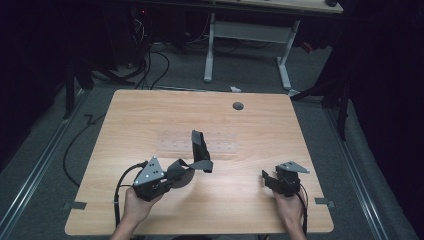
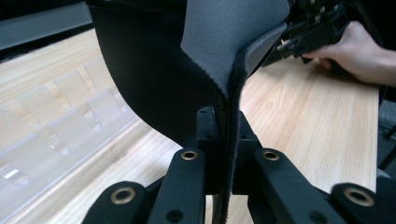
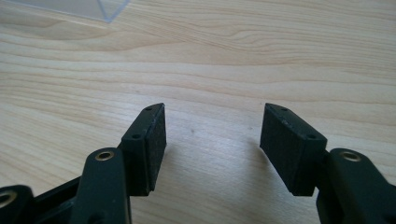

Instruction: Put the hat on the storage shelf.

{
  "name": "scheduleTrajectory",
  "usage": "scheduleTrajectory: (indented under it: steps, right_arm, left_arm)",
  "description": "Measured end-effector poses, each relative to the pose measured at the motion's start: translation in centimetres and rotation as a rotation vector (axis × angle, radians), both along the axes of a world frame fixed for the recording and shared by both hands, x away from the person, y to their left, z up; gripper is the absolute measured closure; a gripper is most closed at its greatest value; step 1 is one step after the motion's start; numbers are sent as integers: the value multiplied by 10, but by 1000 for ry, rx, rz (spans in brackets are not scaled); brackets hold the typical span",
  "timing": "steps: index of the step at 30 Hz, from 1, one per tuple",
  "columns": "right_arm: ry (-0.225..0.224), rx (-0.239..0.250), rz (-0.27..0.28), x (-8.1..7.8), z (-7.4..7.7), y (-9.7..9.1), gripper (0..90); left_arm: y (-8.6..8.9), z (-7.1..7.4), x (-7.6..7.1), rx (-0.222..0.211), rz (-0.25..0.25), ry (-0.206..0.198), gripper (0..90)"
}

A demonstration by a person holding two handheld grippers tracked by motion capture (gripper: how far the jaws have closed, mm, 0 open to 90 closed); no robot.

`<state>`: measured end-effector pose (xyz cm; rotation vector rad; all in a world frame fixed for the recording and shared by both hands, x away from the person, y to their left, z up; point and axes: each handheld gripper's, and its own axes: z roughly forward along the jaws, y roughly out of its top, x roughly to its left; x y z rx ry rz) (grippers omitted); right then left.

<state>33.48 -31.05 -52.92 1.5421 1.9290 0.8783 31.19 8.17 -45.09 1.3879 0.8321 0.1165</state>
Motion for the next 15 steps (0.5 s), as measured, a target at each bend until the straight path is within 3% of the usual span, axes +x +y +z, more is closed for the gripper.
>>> scheduleTrajectory:
  steps: [8,15]
  right_arm:
    - [28,-24,-20,4,-1,-1,393]
    - [29,-26,-18,3,-1,-1,391]
  left_arm:
    - [9,12,12,-40,54,8,863]
    - [15,18,17,-33,79,-2,863]
